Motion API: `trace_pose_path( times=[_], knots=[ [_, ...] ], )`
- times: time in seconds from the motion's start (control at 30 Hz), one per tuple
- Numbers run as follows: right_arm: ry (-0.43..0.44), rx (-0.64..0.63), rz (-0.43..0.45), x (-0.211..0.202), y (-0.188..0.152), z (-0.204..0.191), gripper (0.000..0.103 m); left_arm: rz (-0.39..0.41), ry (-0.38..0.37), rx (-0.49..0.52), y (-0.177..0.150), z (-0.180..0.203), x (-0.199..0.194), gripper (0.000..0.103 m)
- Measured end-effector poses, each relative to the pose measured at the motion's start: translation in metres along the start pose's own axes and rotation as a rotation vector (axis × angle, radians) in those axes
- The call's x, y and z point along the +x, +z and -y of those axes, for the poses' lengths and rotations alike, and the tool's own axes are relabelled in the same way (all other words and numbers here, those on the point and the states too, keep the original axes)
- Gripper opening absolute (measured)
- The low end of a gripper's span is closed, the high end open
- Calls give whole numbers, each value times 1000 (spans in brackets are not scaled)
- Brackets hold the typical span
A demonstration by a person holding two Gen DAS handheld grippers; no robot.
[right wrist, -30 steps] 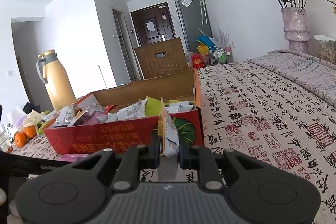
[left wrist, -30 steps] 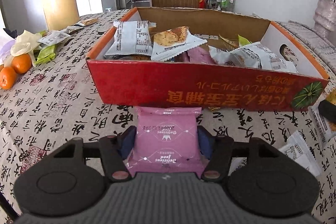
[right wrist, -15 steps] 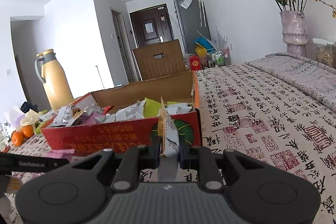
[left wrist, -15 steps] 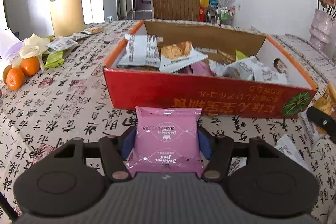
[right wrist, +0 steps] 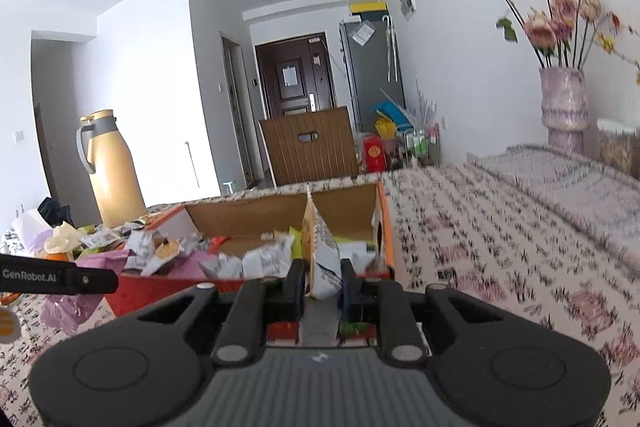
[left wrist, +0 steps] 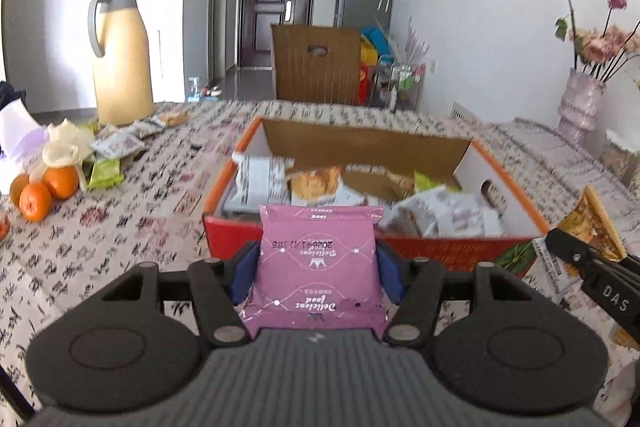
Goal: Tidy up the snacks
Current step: 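Carry both packets into the box and open both tools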
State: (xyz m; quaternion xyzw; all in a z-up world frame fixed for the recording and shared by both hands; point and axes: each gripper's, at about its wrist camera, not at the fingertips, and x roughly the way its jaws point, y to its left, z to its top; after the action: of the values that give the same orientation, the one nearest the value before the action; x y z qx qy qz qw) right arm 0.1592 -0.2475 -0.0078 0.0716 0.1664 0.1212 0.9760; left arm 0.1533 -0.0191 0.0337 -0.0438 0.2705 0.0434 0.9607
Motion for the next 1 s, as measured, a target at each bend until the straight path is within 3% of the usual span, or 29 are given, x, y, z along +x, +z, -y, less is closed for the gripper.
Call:
trace_pose_path(
  times=[0.5,1.0],
  knots=[
    [10,-34,86,34,55,-21,17,138,-25,14,53,12,-1,63],
    [27,-19,97,96,81,-37,17,173,-4,-46,94,10,54,63]
  ],
)
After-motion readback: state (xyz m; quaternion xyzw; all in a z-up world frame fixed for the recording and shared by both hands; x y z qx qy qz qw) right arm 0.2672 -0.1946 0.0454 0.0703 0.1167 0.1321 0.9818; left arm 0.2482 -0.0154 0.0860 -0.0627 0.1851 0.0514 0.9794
